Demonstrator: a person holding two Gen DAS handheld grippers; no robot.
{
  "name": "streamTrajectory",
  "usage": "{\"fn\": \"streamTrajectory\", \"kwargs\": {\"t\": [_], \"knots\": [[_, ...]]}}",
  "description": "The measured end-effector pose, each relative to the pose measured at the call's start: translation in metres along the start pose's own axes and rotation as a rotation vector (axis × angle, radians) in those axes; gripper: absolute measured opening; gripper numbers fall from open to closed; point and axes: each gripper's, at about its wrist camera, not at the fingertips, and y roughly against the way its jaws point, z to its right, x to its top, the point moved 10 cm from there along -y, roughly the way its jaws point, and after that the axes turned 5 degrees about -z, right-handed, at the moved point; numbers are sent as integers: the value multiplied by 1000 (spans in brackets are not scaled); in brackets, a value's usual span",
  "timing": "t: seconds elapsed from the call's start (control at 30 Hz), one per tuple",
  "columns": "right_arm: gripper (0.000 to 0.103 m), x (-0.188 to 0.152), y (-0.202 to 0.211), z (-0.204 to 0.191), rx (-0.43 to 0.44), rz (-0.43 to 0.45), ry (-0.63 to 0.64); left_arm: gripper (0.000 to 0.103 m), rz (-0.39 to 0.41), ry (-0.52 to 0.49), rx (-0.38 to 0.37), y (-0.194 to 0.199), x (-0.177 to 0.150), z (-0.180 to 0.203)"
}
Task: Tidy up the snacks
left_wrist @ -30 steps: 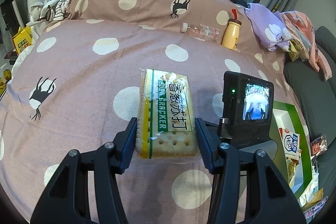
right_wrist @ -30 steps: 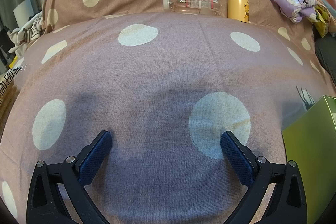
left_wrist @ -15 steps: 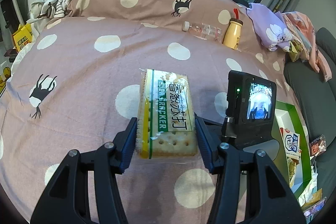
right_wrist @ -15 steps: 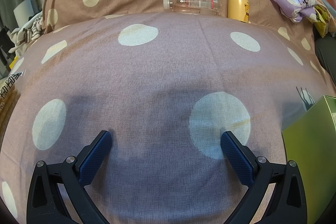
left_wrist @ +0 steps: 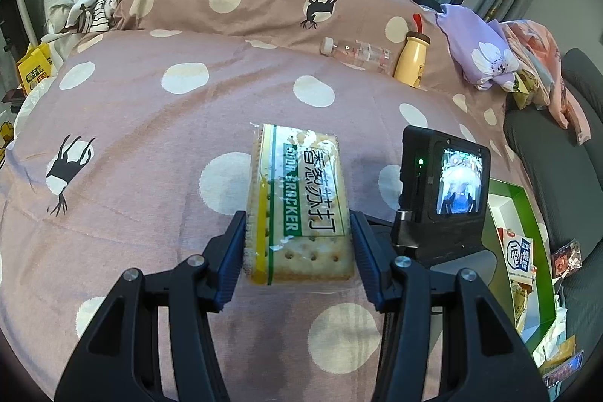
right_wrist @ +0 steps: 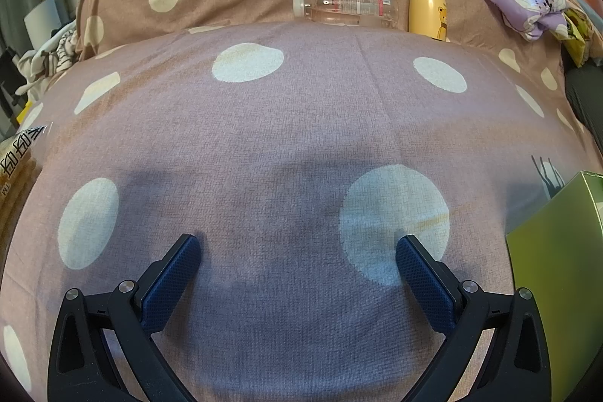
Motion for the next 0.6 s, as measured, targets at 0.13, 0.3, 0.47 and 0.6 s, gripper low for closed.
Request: {"fn": "streamTrajectory", "kwargs": {"t": [0.13, 0.3, 0.47, 0.6], "knots": [[103, 0, 0, 1, 0, 0, 0, 54, -5, -2, -2, -2, -1, 0], [103, 0, 0, 1, -1, 0, 0, 54, -8, -3, -4, -3, -2, -4], [103, 0, -1, 1, -1, 0, 0, 54, -19, 21, -1, -3, -5, -10], [103, 0, -1, 0, -2, 0, 0, 54, -25, 17, 18, -2, -7, -15]]}}
